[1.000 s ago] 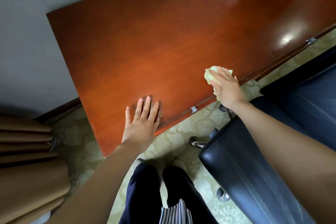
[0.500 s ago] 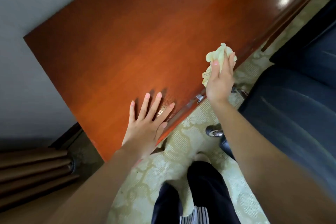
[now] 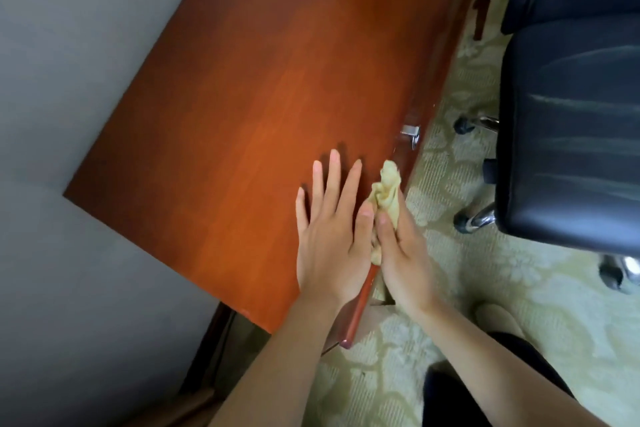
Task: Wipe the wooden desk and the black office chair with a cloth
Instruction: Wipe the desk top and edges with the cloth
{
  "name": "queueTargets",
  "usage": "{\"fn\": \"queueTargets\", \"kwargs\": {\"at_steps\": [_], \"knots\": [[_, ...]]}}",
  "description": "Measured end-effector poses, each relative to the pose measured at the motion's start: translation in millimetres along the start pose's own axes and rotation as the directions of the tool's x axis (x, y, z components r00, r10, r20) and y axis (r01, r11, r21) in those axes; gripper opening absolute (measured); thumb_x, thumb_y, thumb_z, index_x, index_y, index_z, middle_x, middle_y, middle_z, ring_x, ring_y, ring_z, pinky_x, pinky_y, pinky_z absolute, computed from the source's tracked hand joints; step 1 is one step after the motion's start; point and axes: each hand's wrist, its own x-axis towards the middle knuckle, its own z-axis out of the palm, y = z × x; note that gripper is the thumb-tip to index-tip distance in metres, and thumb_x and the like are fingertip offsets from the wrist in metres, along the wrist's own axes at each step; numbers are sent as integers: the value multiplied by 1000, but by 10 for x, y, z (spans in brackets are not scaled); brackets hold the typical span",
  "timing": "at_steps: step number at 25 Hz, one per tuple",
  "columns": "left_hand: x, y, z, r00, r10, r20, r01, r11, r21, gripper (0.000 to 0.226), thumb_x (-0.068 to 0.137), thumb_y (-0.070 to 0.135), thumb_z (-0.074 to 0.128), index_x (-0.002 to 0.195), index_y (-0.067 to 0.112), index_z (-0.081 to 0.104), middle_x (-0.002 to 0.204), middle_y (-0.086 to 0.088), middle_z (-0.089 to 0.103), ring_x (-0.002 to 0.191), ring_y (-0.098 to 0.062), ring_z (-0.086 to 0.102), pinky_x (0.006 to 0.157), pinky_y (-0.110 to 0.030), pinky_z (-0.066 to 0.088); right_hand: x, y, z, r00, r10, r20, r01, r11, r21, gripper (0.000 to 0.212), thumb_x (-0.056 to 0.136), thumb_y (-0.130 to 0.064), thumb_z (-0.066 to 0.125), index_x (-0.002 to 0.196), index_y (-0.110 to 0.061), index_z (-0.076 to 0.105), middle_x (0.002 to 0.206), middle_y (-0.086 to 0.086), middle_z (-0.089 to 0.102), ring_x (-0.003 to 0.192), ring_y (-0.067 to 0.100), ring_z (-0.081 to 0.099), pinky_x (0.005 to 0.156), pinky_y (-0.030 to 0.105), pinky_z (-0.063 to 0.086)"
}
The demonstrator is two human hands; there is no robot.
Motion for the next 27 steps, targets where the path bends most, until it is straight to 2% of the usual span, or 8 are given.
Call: {"fn": "queueTargets", "kwargs": {"at_steps": [4,7,12,16,18,21,23,27], "knots": [[-21,8,30,1000,-18,6,17,989,150,56,94,50,-2,149,38,-3,158,12,-14,142,-7,-22,116,-41,-14,-667,337,98,987,17,161,-16,1000,-7,55,99,-31,38,148,-39,14,152,-22,23,135,-1,29,104,13,36],[-43,14,59,999,-23,29,17,978,208,59,93,51,-6,149,37,-1,158,11,-12,143,-7,-21,116,-41,-15,-1158,517,245,973,66,222,-64,998,-15,56,96,-36,36,140,-60,11,155,-24,10,141,-7,10,109,5,14],[-44,11,63,999,-16,30,10,982,189,60,93,50,-6,150,36,2,158,13,-10,142,-4,-20,114,-37,-18,-1088,457,502,980,177,88,-190,966,177,51,101,-33,29,138,-61,8,154,-26,12,145,8,12,118,45,16],[-64,18,66,999,-15,35,8,980,199,60,91,49,-6,150,37,1,158,15,-8,142,-3,-19,114,-36,-19,-522,353,380,991,129,-23,-119,957,266,52,103,-21,30,150,-30,11,157,-10,17,144,7,13,118,43,18],[-64,20,62,999,-10,30,4,980,200,60,91,49,-6,150,36,1,158,15,-7,143,-3,-18,114,-35,-19,-180,287,214,993,109,-42,-97,971,218,50,103,-26,29,151,-25,14,155,-7,25,139,1,27,116,31,25],[-64,19,61,1000,-9,24,5,982,188,62,91,50,-6,150,36,3,158,15,-4,143,-3,-17,113,-35,-19,227,219,13,979,197,-42,-194,978,72,51,101,-40,28,150,-33,14,145,-9,37,103,-18,46,81,-4,32],[-65,28,66,1000,-11,24,6,983,185,62,90,51,-6,150,36,4,158,15,-3,143,-3,-15,114,-35,-17,294,199,-23,972,229,-52,-226,972,66,51,101,-42,28,149,-36,14,145,-8,36,111,-5,46,79,0,31],[-67,23,69,1000,-13,27,7,980,197,62,90,49,-4,150,36,3,159,14,-3,144,-5,-13,116,-37,-13,-158,203,202,995,84,-58,-69,971,228,49,103,-25,30,150,-25,16,154,-8,27,141,8,25,116,33,23]]}}
